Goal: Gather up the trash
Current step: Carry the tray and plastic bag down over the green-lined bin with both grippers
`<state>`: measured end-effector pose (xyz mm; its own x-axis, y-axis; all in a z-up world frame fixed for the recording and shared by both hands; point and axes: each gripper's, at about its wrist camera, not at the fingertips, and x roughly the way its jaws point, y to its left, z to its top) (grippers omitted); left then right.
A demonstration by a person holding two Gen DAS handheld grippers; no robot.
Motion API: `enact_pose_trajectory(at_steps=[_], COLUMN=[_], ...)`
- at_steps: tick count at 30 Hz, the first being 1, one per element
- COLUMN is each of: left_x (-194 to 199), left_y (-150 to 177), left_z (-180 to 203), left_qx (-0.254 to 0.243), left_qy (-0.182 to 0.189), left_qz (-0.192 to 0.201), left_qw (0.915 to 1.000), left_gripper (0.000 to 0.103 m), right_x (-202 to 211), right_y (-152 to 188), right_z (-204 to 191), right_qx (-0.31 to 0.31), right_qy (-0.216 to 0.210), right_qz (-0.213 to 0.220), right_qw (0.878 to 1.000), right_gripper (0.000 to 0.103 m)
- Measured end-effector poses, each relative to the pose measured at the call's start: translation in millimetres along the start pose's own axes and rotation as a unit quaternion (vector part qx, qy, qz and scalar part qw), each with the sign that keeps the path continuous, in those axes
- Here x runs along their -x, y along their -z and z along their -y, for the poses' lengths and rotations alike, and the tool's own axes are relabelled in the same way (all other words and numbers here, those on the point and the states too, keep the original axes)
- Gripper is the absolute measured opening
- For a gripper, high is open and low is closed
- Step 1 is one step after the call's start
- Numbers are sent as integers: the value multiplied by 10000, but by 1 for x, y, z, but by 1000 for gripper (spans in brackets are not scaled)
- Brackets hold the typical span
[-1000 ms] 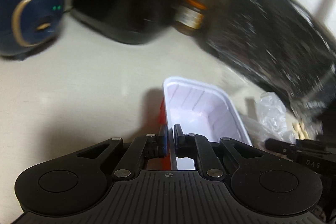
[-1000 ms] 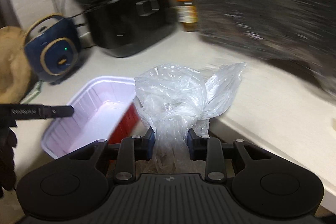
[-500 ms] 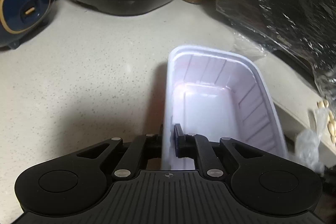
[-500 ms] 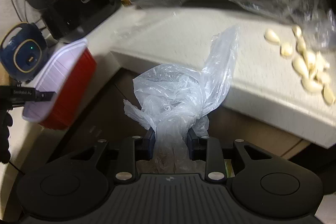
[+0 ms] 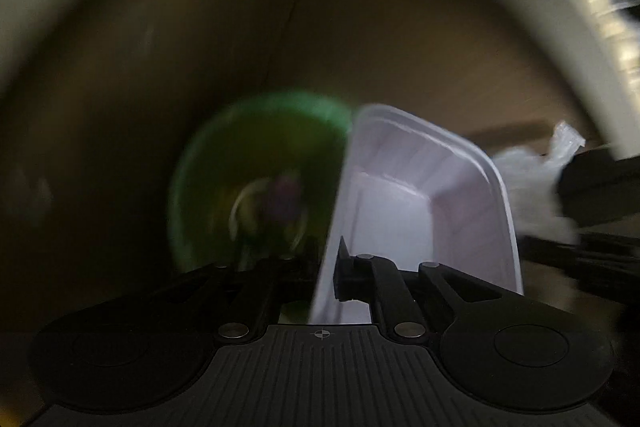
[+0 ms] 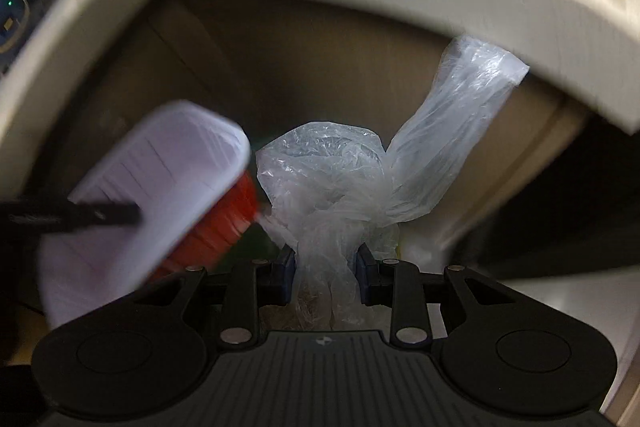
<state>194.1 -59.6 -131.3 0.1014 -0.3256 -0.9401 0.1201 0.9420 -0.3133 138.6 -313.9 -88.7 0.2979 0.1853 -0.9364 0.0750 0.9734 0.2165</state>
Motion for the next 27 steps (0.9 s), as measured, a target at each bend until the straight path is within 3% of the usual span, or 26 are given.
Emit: enact_pose_trajectory(at_steps=[4,8,11,14,21,27], left_x=[-61,-100,-143,-171,-114,-38], left_y=[11,4,-4,-5,29,63], left_z=[-13,-15,-31,-44,-50,-40], left_qx=[463,714,1149,1797,2043,2071], left_qy=[-508,-875,-683,-424,-267,-323], left_qz=[-345,-118,5,60,444,687], left_qw=[9970,9935,9910,9828,9775,9754], left_gripper=[10,13,24,25,25,25], right_x=[-16,-21,-26,-36,-58,-79], right_y=[16,21,25,24,21,-9], right_z=[16,22,25,28,22,-14], right_qx=[-28,83,164,244,666,987], right_qy=[46,136,157,189,160,-341], right_qz=[-287,-298,-312,-467,-751,-692], right_qw=[9996,9994,9993,9984,9948,9921], right_gripper=[29,29,29,29,29,29])
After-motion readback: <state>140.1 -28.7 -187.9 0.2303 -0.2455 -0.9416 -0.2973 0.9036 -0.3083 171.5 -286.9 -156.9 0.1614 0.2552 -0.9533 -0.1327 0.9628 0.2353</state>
